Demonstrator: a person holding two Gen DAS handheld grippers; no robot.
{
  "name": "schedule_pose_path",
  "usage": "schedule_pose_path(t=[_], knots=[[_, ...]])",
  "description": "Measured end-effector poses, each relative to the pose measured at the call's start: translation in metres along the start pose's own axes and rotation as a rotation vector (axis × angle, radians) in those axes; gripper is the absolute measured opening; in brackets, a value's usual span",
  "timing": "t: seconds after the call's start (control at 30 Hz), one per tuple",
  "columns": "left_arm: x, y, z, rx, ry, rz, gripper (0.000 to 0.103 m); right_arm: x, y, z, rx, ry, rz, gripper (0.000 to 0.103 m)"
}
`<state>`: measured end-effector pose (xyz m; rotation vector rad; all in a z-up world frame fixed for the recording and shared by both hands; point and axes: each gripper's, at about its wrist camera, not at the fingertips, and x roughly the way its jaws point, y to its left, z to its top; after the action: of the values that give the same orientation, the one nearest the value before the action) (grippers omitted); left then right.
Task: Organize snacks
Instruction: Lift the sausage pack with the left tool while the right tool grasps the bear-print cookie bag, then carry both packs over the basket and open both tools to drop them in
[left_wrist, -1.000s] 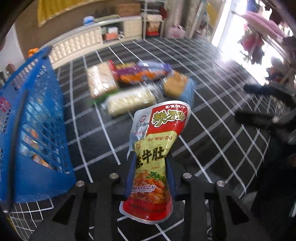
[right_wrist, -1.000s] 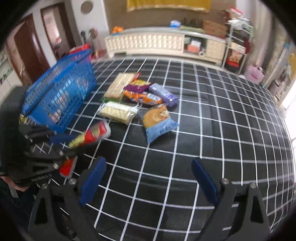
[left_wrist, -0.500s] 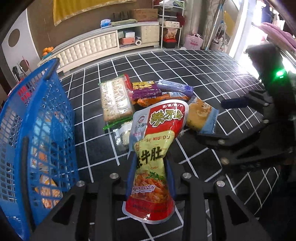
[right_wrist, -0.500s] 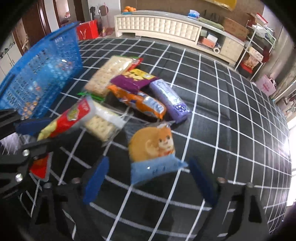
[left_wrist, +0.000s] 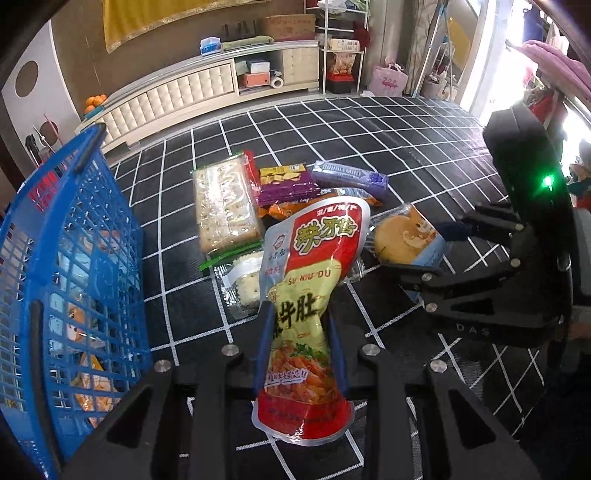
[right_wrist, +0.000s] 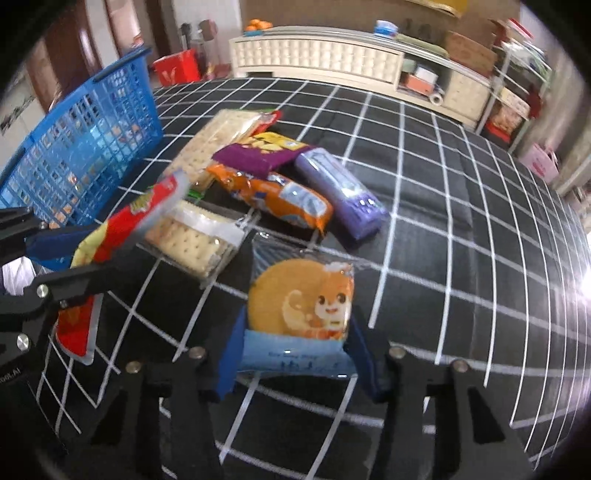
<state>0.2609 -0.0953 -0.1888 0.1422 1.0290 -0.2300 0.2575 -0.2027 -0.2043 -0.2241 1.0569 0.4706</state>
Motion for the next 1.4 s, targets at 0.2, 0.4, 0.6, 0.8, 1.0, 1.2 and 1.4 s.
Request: schedule_pose_path(t=[0.2,0.4,0.6,0.8,1.0,1.2,1.4], knots=[[-0.027,0.000,-0.005,-0.002,-0.041,-0.038,0.025,-0.046,0.007,-0.024,0.154,-0.078,-0.040,0.057],[-0.058,-0.002,-0.012,0.033,-0.068,-0.055,0.024,-0.086,0.037,-0.038,0.147,-0.161,-0.103,0.057],[-0.096,0.009,-0.022,0.025,-0.111,-0.054,0.024,-0.114,0.058,-0.042,0.193,-0.220,-0.088,0.057],[-0.139,0.033,-0.031,0.008,-0.176,-0.048,0.024,-0.138,0.084,-0.029,0.179,-0.281,-0.081,0.057],[-0.178,0.074,-0.037,-0.045,-0.234,-0.048,0.024,-0.157,0.125,-0.004,0.100,-0.339,-0.070,0.057],[-0.190,0.116,-0.041,-0.098,-0.251,0.003,0.024,-0.161,0.172,0.026,0.008,-0.370,-0.036,0.057],[-0.189,0.157,-0.050,-0.160,-0.236,0.033,0.024,-0.156,0.201,0.049,-0.042,-0.368,0.022,0.057]])
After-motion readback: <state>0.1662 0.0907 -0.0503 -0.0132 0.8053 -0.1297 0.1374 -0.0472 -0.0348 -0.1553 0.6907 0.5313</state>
